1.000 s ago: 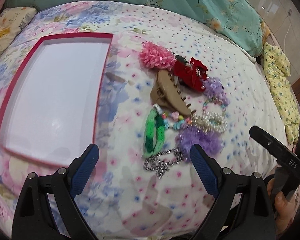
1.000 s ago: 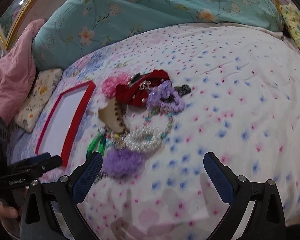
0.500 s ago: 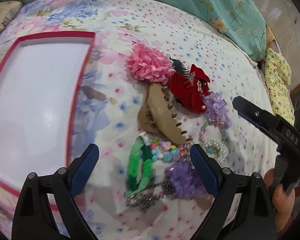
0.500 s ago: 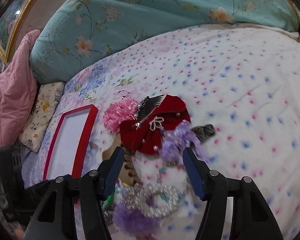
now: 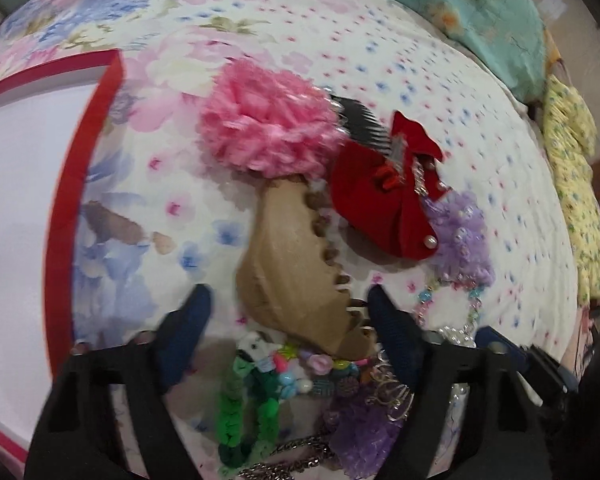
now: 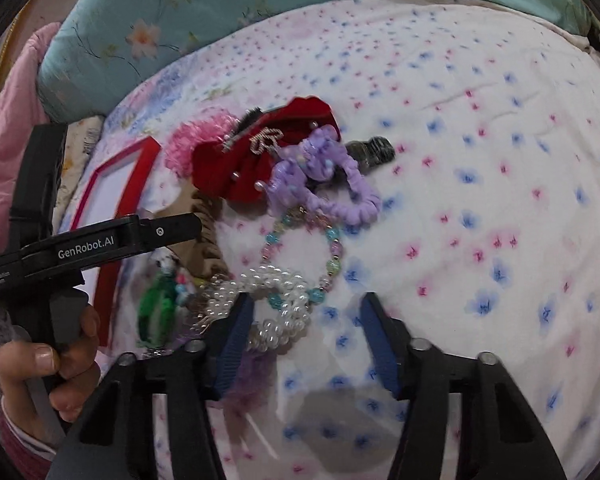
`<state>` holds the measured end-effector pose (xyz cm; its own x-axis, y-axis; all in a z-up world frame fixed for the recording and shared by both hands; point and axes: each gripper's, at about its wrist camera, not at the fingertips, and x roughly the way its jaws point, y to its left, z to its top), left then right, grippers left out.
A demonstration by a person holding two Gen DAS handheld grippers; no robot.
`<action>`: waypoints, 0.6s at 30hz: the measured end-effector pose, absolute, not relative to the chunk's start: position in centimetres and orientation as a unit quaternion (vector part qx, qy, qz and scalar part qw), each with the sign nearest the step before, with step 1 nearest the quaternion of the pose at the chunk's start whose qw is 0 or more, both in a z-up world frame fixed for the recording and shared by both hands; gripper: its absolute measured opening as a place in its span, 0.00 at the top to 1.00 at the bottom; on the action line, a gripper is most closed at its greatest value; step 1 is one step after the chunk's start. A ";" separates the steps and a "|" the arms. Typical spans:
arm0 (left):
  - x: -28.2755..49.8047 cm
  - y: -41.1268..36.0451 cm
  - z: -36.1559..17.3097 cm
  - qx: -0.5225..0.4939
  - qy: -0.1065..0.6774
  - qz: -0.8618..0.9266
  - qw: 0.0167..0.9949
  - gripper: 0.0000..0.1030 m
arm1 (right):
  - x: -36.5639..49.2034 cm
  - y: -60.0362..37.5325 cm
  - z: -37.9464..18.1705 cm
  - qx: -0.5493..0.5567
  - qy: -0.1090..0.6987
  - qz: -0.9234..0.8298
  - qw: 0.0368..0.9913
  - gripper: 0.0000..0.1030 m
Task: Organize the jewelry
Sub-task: 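Grasp the tan claw clip with the left tool while the right tool grasps the pearl bracelet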
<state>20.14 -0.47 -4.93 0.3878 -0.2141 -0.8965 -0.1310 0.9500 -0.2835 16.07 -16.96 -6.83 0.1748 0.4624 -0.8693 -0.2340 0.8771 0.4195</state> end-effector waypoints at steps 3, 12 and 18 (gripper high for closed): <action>19.9 -0.8 -4.7 -0.146 0.547 -0.038 0.824 0.44 | 16.2 -16.3 -7.2 0.089 0.604 0.241 0.755 0.83; 16.9 1.0 -1.9 -0.147 0.515 -0.052 0.843 0.52 | 15.6 -16.1 -4.8 0.096 0.573 0.261 0.771 0.89; 13.7 2.5 0.2 -0.163 0.489 -0.052 0.855 0.52 | 15.4 -16.6 -2.1 0.110 0.547 0.272 0.784 0.89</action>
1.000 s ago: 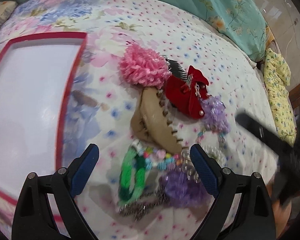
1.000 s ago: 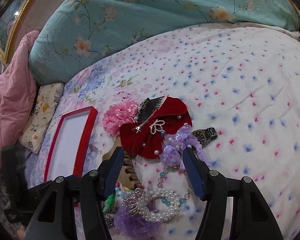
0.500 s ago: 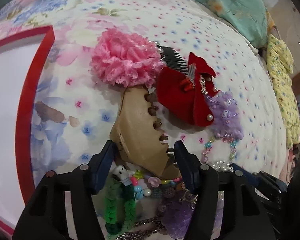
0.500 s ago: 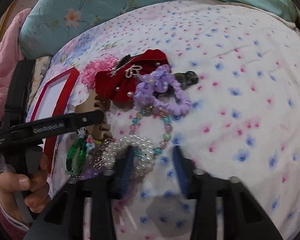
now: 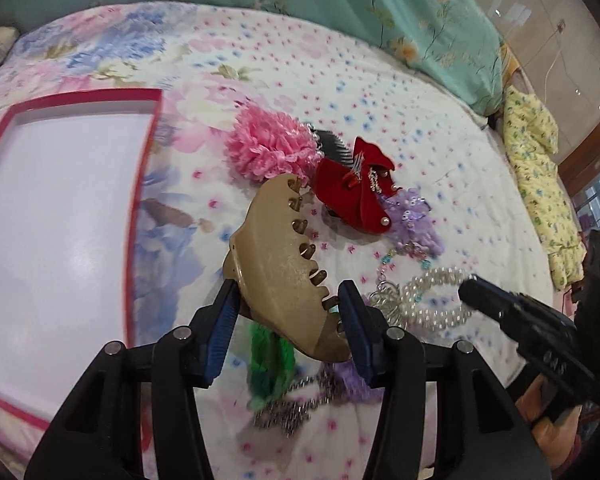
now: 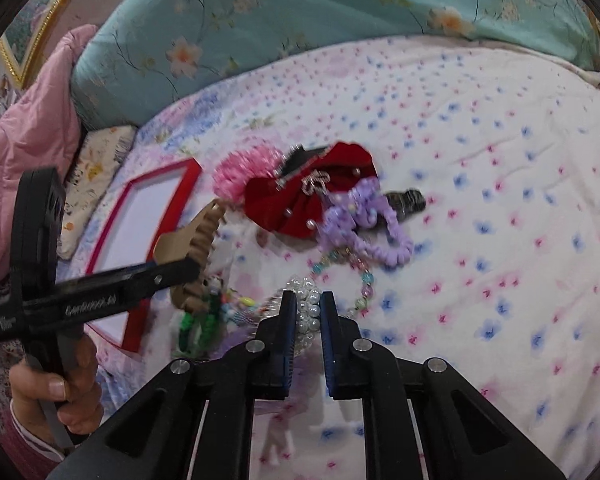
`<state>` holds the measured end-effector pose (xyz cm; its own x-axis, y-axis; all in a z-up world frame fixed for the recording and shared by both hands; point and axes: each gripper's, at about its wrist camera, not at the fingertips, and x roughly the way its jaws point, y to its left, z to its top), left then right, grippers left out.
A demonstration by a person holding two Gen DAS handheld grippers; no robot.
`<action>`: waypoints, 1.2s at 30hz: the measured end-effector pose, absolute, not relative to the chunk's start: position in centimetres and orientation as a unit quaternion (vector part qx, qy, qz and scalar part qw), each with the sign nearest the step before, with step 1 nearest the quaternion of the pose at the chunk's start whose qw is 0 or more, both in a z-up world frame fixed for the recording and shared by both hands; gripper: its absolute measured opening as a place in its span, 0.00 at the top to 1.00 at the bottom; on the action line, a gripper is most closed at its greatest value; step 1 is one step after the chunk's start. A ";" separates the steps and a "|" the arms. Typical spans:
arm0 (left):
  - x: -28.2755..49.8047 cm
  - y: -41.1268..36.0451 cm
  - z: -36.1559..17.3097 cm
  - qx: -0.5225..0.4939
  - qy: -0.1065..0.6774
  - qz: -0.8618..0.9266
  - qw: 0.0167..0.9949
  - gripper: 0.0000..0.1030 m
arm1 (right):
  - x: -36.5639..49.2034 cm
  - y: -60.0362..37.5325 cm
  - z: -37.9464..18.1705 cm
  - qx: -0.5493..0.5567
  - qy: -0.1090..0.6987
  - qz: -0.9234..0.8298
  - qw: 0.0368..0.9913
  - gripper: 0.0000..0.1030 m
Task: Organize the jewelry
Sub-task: 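Grasp the tan claw clip with the left tool while the right tool grasps the pearl bracelet, then carry the claw clip and pearl bracelet into the red box and release both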
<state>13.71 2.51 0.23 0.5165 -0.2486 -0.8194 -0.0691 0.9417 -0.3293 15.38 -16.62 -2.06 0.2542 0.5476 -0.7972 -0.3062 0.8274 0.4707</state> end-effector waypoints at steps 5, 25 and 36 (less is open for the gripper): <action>11.8 4.0 1.4 -0.170 0.474 -0.042 0.863 0.52 | 15.2 -15.7 -0.4 0.116 0.533 0.285 0.789 0.89; 9.3 16.4 2.3 -0.209 0.439 0.058 0.872 0.52 | 17.6 -0.9 2.4 0.114 0.507 0.390 0.760 0.89; 12.6 21.5 0.5 -0.214 0.444 0.093 0.865 0.52 | 21.0 7.5 0.5 0.131 0.510 0.420 0.739 0.89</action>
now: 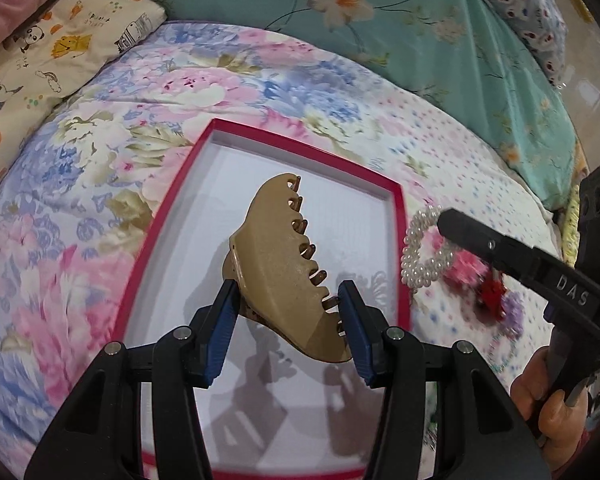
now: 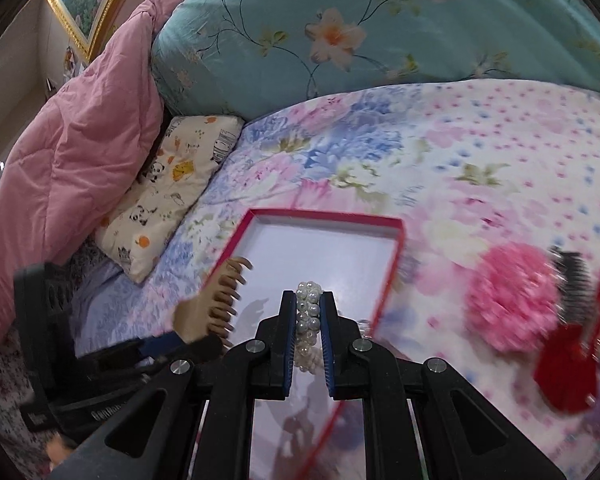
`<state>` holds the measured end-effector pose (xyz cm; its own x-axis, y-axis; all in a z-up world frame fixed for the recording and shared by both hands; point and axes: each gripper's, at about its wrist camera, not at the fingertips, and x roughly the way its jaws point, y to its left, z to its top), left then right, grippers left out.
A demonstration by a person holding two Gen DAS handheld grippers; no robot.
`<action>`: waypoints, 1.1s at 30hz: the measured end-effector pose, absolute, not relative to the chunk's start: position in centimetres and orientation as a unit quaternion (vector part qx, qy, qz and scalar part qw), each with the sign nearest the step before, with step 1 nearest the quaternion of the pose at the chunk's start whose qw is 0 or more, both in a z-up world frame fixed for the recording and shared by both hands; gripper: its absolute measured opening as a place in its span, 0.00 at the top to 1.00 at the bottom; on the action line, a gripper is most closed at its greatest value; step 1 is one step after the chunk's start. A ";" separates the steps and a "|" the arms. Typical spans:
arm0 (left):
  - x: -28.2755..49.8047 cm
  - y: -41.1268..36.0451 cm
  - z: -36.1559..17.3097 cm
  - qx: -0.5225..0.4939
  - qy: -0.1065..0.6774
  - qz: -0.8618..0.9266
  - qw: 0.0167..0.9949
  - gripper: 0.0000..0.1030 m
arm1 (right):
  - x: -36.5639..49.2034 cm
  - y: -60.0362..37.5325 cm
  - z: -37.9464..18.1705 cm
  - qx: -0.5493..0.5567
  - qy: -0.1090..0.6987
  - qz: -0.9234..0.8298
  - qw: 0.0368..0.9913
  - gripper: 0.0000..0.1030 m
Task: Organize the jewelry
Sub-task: 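Carry the claw clip and pearl bracelet into the red box and release both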
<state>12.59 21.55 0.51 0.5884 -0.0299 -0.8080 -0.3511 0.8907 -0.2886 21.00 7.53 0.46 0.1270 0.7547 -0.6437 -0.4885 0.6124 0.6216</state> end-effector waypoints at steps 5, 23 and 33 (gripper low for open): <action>14.9 23.0 0.2 -0.206 0.445 0.105 0.865 0.52 | 23.2 10.4 0.1 0.154 0.508 0.429 0.731 0.89; 19.3 24.1 -2.7 -0.180 0.464 0.117 0.860 0.52 | 26.0 11.4 -7.2 0.137 0.560 0.386 0.720 0.89; 19.9 24.1 -3.0 -0.162 0.470 0.116 0.860 0.51 | 26.0 12.5 -7.4 0.116 0.562 0.392 0.719 0.85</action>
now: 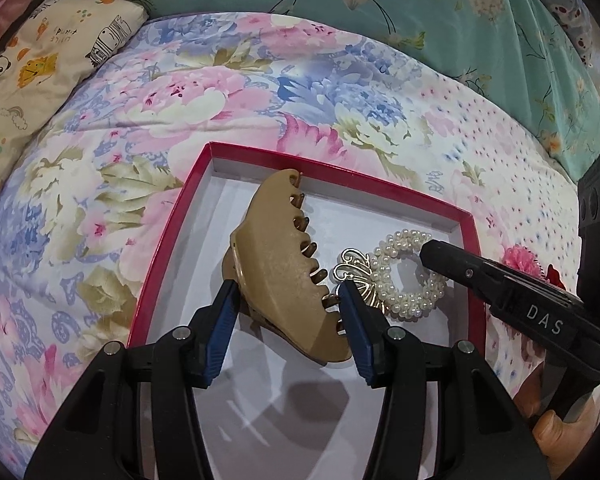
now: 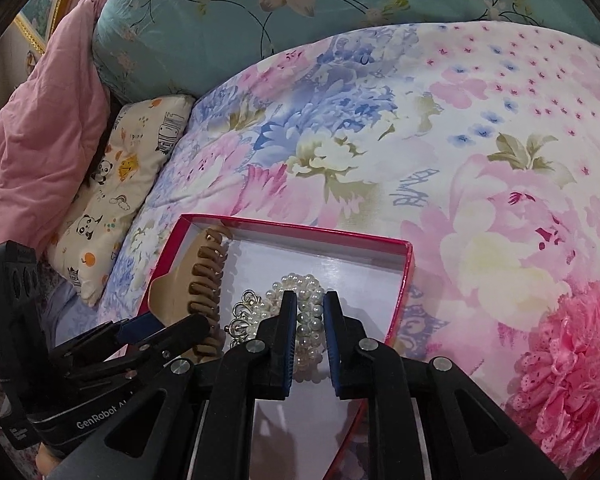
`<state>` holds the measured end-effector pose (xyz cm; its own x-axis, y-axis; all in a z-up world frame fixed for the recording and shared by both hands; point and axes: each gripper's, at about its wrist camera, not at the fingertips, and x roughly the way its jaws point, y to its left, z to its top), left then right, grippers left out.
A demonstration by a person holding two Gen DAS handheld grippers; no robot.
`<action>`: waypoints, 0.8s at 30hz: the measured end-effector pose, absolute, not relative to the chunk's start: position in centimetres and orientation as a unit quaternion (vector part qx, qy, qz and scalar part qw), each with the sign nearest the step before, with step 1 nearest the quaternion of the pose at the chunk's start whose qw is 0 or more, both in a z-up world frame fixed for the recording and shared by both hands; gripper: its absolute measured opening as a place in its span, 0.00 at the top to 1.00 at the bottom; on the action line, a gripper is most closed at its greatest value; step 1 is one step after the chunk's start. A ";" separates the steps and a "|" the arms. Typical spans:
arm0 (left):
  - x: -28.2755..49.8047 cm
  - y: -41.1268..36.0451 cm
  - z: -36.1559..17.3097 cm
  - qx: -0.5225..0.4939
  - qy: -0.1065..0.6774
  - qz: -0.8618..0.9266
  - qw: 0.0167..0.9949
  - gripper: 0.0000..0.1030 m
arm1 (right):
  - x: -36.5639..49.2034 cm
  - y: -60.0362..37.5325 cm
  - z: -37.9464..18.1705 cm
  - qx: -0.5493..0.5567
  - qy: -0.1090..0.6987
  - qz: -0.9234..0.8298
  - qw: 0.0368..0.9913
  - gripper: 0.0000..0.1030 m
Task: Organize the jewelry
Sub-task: 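Carry the claw clip and pearl bracelet into the red box and release both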
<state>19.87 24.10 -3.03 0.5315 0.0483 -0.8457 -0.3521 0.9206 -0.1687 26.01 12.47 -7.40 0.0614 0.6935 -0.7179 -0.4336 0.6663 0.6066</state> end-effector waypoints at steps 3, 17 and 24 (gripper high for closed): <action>19.9 24.1 -3.1 -0.163 0.472 0.118 0.858 0.50 | 26.0 12.5 -7.4 0.115 0.563 0.392 0.719 0.84; 19.2 23.2 -1.3 -0.142 0.476 0.135 0.857 0.35 | 26.0 11.6 -5.5 0.117 0.556 0.392 0.723 0.60; 16.9 22.5 0.6 -0.154 0.466 0.139 0.860 0.30 | 24.6 8.0 -3.2 0.130 0.543 0.392 0.731 0.60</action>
<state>16.89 22.48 0.59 0.5269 0.0965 -0.8444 -0.3827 0.9141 -0.1343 24.55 8.01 -3.23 0.1040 0.7144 -0.6920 -0.4313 0.6593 0.6159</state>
